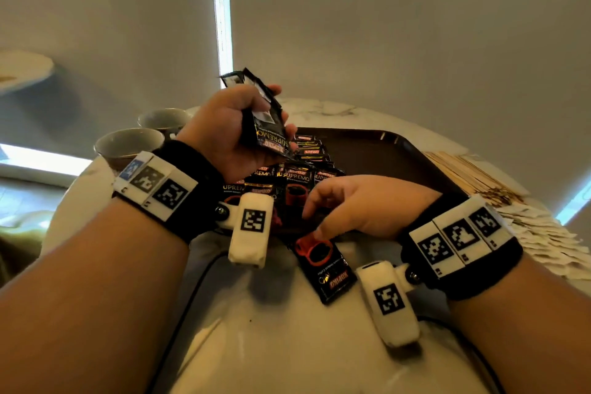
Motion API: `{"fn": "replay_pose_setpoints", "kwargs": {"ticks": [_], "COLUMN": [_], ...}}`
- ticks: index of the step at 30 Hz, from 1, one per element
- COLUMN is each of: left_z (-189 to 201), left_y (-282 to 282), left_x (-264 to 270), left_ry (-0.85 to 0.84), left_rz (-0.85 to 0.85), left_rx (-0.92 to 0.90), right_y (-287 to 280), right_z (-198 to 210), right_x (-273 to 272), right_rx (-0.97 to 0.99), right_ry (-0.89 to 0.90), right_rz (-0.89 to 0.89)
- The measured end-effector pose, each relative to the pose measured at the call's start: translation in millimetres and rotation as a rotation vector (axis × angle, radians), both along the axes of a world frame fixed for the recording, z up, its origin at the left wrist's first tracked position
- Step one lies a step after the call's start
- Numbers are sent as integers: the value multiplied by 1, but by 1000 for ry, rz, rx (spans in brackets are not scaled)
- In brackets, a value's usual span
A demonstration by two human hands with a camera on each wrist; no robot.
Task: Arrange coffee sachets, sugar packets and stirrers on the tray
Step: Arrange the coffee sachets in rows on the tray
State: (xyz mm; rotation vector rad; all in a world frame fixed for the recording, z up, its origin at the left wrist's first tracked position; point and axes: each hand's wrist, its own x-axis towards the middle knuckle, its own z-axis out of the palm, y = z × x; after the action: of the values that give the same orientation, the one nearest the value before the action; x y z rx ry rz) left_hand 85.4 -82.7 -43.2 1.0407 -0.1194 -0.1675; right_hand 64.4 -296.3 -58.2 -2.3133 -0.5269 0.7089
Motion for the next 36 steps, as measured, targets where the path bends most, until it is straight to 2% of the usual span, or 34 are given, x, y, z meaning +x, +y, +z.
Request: {"fn": "replay_pose_setpoints", "kwargs": {"ticks": [5, 10, 15, 20, 24, 29, 36], "left_z": [0, -5, -6, -7, -7, -8, -8], "left_y": [-4, -10, -13, -15, -14, -14, -21], "left_x": [3, 1, -1, -3, -2, 0, -5], "left_ry": [22, -3, 25, 9, 37, 40, 57], "left_rz": [23, 15, 38, 0, 6, 0, -121], "left_rx": [-67, 40, -5, 87, 81, 93, 128], "right_y": [-1, -1, 1, 2, -5, -20, -26], "right_z": [-4, -8, -6, -9, -9, -3, 0], "right_x": [5, 6, 1, 3, 10, 20, 29], "right_rx": [-76, -45, -79, -23, 189, 657, 1023], "right_ry": [5, -87, -95, -78, -18, 160, 153], "right_rz": [46, 10, 39, 3, -53, -273, -381]}}
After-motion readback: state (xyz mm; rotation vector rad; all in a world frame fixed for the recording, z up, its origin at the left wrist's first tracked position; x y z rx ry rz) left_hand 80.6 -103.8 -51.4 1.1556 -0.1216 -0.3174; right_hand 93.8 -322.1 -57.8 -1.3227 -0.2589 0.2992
